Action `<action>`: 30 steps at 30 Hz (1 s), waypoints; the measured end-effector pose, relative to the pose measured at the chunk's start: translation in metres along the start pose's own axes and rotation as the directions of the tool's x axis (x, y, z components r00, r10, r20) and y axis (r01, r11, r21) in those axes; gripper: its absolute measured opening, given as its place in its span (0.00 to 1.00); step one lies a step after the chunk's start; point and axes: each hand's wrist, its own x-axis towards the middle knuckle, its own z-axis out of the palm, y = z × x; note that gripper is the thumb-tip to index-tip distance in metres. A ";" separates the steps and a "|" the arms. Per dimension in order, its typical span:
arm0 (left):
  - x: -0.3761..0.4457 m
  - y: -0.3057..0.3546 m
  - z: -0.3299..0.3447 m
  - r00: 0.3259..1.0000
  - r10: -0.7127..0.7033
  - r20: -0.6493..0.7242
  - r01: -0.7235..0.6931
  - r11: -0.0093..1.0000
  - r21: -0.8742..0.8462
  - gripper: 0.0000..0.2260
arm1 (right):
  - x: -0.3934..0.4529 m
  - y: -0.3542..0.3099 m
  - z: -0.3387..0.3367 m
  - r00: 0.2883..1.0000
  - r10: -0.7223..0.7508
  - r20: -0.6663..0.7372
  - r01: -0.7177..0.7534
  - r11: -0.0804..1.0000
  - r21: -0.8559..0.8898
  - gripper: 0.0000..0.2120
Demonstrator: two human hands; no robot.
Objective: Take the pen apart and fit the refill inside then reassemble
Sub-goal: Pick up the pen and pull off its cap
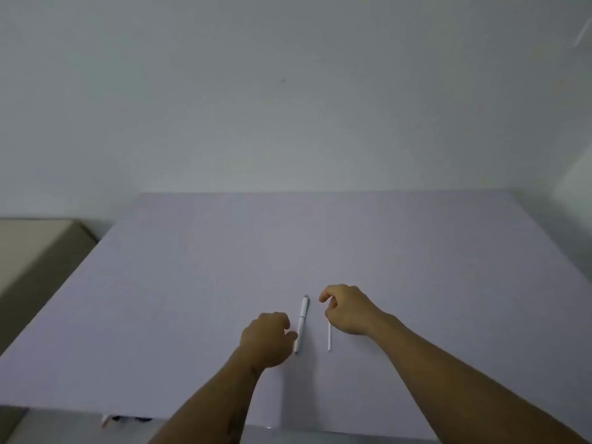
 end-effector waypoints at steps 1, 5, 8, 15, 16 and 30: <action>0.004 0.001 0.001 1.000 0.000 0.024 -0.002 0.998 0.057 0.16 | 0.004 0.004 0.000 1.000 0.009 0.003 -0.009 1.000 -0.008 0.22; 0.017 0.008 0.011 0.999 0.011 0.040 -0.019 0.981 0.191 0.16 | 0.014 0.015 0.002 0.999 0.025 0.025 -0.025 1.000 0.008 0.21; 0.027 0.013 0.025 1.000 0.023 0.020 -0.026 0.982 0.185 0.15 | 0.021 0.021 0.004 1.000 0.017 0.026 -0.018 0.999 0.031 0.20; 0.044 0.020 0.051 0.995 -0.066 -0.068 0.069 0.997 0.040 0.15 | 0.033 0.034 0.005 0.998 0.054 0.034 -0.057 0.993 0.099 0.18; 0.047 0.021 0.052 0.994 -0.088 -0.070 0.089 0.996 0.011 0.13 | 0.035 0.037 0.005 0.997 0.063 0.036 -0.067 0.992 0.104 0.18; 0.072 0.014 0.029 0.988 -0.137 -0.073 0.101 0.924 -0.368 0.04 | 0.072 0.018 0.003 0.976 0.214 0.035 -0.196 0.800 0.568 0.07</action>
